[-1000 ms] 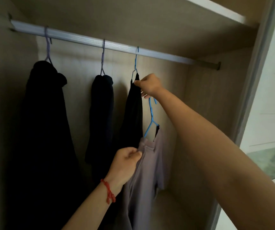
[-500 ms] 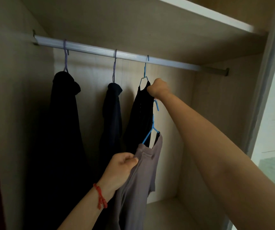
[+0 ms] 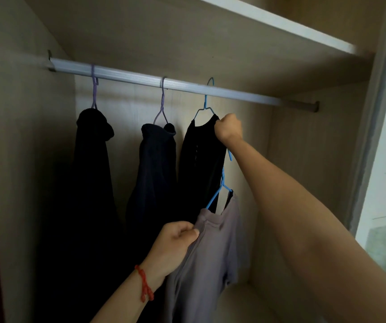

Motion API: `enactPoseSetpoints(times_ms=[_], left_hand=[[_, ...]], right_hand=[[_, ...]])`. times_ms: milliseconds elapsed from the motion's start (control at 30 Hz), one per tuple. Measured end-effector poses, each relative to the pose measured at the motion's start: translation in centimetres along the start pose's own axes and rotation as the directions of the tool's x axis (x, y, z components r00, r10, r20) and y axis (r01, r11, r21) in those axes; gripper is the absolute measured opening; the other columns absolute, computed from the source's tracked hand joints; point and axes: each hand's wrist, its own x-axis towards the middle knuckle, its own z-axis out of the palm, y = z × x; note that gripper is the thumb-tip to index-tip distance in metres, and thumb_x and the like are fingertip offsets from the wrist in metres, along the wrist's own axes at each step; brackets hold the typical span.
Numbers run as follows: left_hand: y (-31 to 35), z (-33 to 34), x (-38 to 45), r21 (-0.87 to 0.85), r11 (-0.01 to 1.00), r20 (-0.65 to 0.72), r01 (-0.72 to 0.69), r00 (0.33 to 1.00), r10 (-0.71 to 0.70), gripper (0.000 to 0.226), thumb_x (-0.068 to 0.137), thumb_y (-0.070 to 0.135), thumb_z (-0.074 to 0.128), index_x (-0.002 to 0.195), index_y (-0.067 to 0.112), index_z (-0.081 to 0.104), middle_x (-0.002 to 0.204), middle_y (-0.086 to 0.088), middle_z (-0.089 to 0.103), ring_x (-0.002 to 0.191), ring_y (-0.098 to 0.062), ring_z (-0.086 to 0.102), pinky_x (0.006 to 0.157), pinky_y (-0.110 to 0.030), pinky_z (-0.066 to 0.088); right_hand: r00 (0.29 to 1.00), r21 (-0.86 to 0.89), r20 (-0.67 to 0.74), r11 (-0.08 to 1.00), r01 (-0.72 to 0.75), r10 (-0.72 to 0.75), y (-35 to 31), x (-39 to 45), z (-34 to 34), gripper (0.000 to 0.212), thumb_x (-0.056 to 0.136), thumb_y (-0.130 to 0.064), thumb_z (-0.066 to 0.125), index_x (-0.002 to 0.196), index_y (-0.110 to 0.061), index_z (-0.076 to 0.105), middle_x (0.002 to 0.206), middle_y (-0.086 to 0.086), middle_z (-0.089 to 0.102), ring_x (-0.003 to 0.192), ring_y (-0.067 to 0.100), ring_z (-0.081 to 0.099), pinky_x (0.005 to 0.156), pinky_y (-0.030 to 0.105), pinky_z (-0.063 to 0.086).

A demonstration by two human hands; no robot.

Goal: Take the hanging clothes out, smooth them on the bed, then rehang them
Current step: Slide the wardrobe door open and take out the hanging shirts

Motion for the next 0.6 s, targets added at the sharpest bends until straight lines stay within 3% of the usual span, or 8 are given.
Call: enactPoseSetpoints(times_ms=[167,267,400,533,600], left_hand=[[-0.1,0.8,0.2,-0.015,1.0,0.032,-0.011,0.999,0.012,0.028,0.09,0.009,0.05,0.088,-0.018,0.056,0.076,-0.014,0.053,0.072,-0.02,0.049,0.064,-0.024,0.039],[-0.1,0.9,0.7,-0.021,1.0,0.034,-0.012,0.999,0.012,0.027,0.09,0.008,0.049,0.088,-0.017,0.059,0.076,-0.014,0.055,0.07,-0.019,0.051,0.061,-0.019,0.04],[-0.1,0.8,1.3,-0.033,0.999,0.048,-0.008,0.999,0.009,0.023,0.09,0.008,0.049,0.083,-0.008,0.063,0.071,-0.01,0.055,0.065,-0.013,0.051,0.056,-0.013,0.039],[-0.4,0.7,2.1,-0.042,0.999,0.038,0.002,0.999,-0.001,0.025,0.09,0.008,0.049,0.084,-0.011,0.062,0.074,-0.013,0.056,0.069,-0.019,0.051,0.063,-0.021,0.04],[-0.6,0.6,2.4,-0.041,0.999,0.045,0.001,0.999,0.001,0.024,0.09,0.009,0.049,0.075,-0.004,0.063,0.069,-0.01,0.056,0.066,-0.015,0.052,0.061,-0.018,0.04]], right_hand=[[1.0,-0.051,0.0,0.999,0.017,-0.017,0.4,0.3,-0.4,0.032,0.09,-0.011,0.041,0.058,-0.007,0.036,0.084,0.014,0.049,0.076,0.028,0.046,0.065,0.03,0.035],[0.999,-0.061,-0.009,0.998,0.03,-0.03,0.1,0.9,-0.4,0.023,0.092,-0.012,0.041,0.072,-0.001,0.045,0.086,0.013,0.049,0.078,0.027,0.046,0.067,0.028,0.034],[0.999,-0.066,-0.019,0.997,0.03,-0.031,0.2,1.9,-0.1,0.033,0.092,-0.013,0.042,0.061,-0.005,0.038,0.086,0.013,0.048,0.077,0.027,0.046,0.066,0.028,0.033],[1.0,-0.074,-0.008,0.997,0.028,-0.028,0.0,3.3,-0.2,0.032,0.091,-0.011,0.042,0.06,-0.007,0.035,0.084,0.014,0.047,0.075,0.027,0.044,0.065,0.03,0.035],[1.0,-0.091,0.01,0.995,0.028,-0.027,-0.1,3.8,0.0,0.034,0.09,-0.011,0.042,0.058,-0.01,0.032,0.085,0.014,0.047,0.075,0.028,0.044,0.066,0.031,0.035]])
